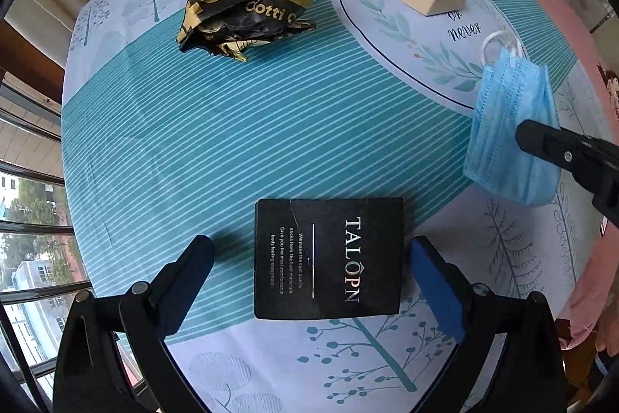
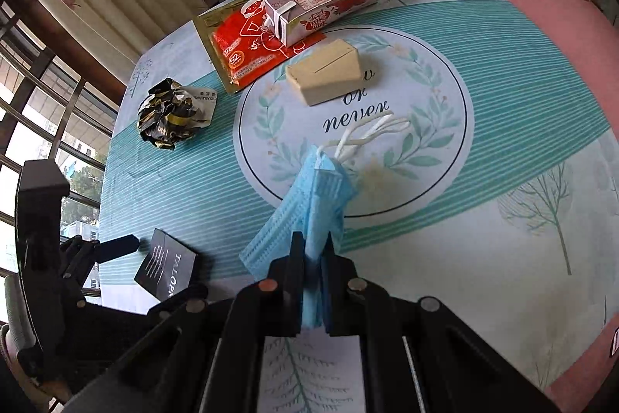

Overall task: Collect trash
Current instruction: 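Grasp the black TALOPN card with the left tool while the right tool grasps the blue mask, then carry the card and mask down over the bin and open both tools, then raise both tools back up toward the table, then grasp the crumpled black-gold wrapper with the left tool while the right tool grasps the beige paper box, then lift the wrapper and box off the table with both tools, then lower both tools over the bin and open them to drop wrapper and box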

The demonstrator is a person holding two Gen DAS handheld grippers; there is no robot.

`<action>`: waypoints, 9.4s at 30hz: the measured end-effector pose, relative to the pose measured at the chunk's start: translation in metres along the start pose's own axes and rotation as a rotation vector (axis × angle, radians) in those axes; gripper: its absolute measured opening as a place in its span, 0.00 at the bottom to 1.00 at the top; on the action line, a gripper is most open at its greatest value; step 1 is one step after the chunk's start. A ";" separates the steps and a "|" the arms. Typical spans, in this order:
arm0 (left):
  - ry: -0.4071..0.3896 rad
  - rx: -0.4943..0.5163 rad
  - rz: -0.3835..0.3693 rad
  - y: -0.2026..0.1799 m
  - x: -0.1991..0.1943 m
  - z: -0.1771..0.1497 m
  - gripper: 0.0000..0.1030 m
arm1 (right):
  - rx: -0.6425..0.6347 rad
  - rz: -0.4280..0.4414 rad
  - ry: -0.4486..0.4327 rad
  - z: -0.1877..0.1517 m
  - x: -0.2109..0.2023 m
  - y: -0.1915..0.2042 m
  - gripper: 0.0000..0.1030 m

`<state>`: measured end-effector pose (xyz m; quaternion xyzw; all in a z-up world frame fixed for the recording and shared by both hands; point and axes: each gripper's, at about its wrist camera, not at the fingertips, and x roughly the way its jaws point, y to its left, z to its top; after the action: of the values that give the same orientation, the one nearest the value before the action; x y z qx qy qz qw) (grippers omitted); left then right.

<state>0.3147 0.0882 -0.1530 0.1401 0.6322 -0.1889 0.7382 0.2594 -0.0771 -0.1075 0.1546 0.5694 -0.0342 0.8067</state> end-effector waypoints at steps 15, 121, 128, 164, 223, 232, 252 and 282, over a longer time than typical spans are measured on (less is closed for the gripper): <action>-0.020 -0.108 -0.067 0.012 -0.012 0.007 0.68 | -0.012 0.006 0.015 -0.034 -0.029 -0.002 0.06; -0.203 -0.452 0.043 -0.179 -0.033 -0.250 0.81 | -0.154 0.144 0.229 -0.237 -0.013 -0.143 0.44; -0.274 -0.435 0.069 -0.187 -0.117 -0.234 0.81 | -0.224 0.202 0.088 -0.210 -0.102 -0.131 0.44; -0.457 -0.477 0.130 -0.114 -0.218 -0.109 0.81 | -0.330 0.199 -0.137 -0.051 -0.155 -0.082 0.44; -0.184 -0.248 -0.043 0.055 -0.014 0.109 0.72 | -0.297 -0.092 -0.083 0.093 0.055 0.002 0.61; -0.171 -0.205 -0.050 0.034 -0.031 0.095 0.71 | -0.185 -0.076 -0.062 0.069 0.036 -0.017 0.61; -0.268 -0.204 -0.141 -0.013 -0.133 0.024 0.71 | -0.185 0.028 -0.152 0.006 -0.086 -0.020 0.61; -0.297 -0.348 0.006 -0.225 -0.185 -0.187 0.72 | -0.310 0.194 -0.120 -0.170 -0.192 -0.165 0.61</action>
<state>0.0233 -0.0095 0.0060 -0.0166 0.5392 -0.0934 0.8368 0.0002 -0.2077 -0.0152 0.0802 0.5011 0.1226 0.8529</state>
